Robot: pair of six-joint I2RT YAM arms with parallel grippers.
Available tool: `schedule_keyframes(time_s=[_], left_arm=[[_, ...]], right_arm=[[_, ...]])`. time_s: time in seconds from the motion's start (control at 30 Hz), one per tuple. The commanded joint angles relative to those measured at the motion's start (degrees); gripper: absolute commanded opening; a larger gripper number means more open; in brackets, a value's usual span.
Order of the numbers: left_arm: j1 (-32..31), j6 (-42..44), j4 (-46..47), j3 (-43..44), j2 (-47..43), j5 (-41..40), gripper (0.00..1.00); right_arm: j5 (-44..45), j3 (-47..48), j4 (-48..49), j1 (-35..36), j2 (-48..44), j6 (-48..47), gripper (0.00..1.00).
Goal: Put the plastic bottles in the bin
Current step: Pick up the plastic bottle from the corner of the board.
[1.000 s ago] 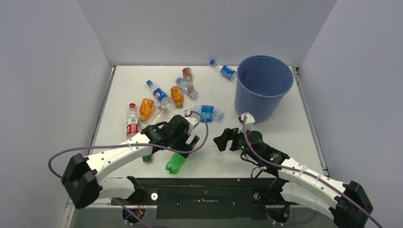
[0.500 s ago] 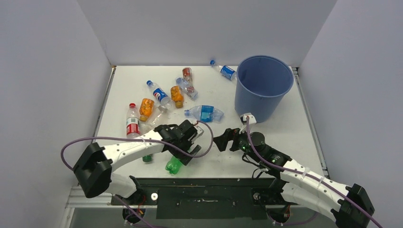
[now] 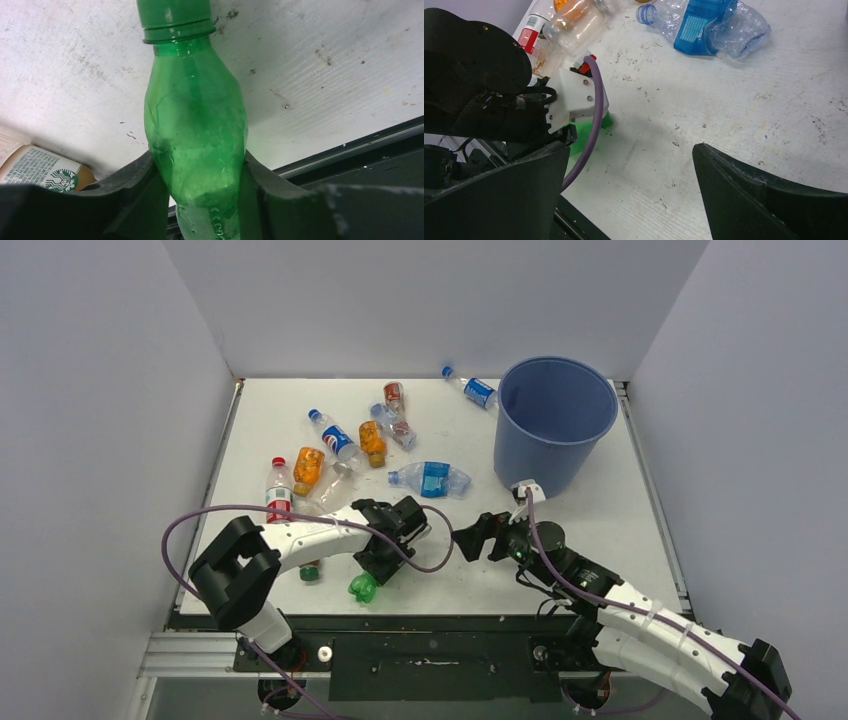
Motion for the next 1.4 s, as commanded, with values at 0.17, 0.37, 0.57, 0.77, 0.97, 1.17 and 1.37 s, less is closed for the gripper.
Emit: schedule_keyframes(time_s=[0.17,0.37,0.57,0.77,0.97,1.17,1.37], left_arm=[[0.4,-3.8,2.5,2.3,-13.4,-6.3,0.25],[1.0,-2.0,14.9,5.8,-33.2,-4.9,0.27],[1.2,4.6,44.3,-6.7,-50.6,1.6,0.31],[1.3,4.4,57.3,-17.8,-56.2,10.3,0.32],[1.3,2.6,62.9,-23.1,-60.2,11.3,0.32],[1.2,3.9,60.6,-22.7,-60.1,11.4,0.32],[1.0,4.9,58.9,-22.0,-58.9,11.8,0.32]], right_arm=[[-3.0,4.7,-0.5,0.7,-1.6,-1.2,1.0],[-5.7,9.4,2.3,1.0,-3.1,-1.8,1.0],[-7.4,9.9,7.7,1.3,-3.8,-1.9,0.91],[-11.6,12.5,10.7,1.5,-2.1,-3.8,0.9],[-9.0,16.6,12.8,5.1,1.4,-8.6,0.91],[1.9,20.8,18.0,15.0,7.8,-14.6,0.92],[3.1,27.6,19.6,15.9,13.9,-15.0,0.96]])
